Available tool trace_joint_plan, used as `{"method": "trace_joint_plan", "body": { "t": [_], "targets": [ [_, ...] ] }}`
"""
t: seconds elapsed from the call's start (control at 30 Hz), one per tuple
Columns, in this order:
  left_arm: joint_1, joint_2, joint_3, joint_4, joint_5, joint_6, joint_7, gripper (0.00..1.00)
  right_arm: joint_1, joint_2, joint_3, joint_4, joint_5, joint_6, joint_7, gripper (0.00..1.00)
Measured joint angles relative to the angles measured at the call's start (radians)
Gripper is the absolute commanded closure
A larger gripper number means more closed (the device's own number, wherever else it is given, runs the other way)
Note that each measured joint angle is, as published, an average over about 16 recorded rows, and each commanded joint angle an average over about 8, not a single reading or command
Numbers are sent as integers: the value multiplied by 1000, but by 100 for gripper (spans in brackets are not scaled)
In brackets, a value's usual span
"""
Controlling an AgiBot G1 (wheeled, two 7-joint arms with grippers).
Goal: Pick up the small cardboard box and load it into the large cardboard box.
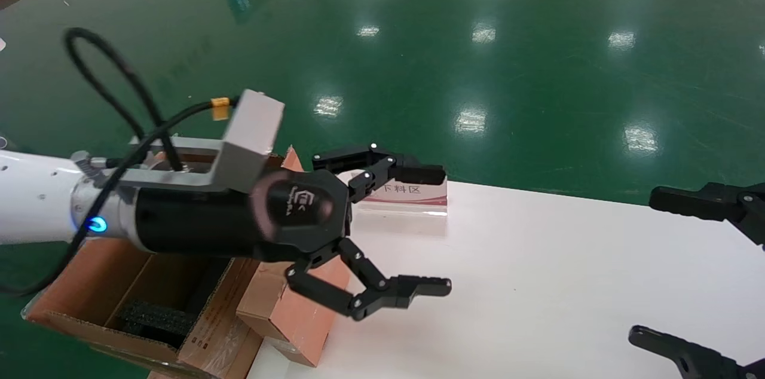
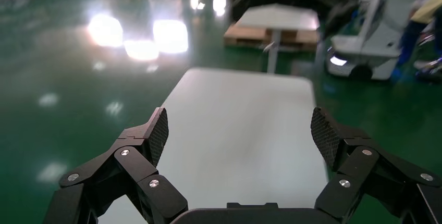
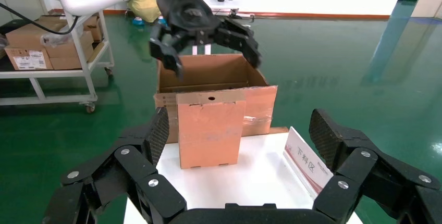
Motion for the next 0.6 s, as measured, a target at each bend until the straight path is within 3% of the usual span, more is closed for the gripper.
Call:
{"method": "trace_joint_plan", "body": {
  "t": [0.27, 0.6],
  "targets": [
    [-99, -23, 80, -32, 200, -44, -165, 0, 0, 0, -1, 0, 0, 0, 0, 0],
    [-363, 18, 262, -38, 560, 55, -501, 0, 1, 0, -1, 0, 1, 0, -1, 0]
  ]
}}
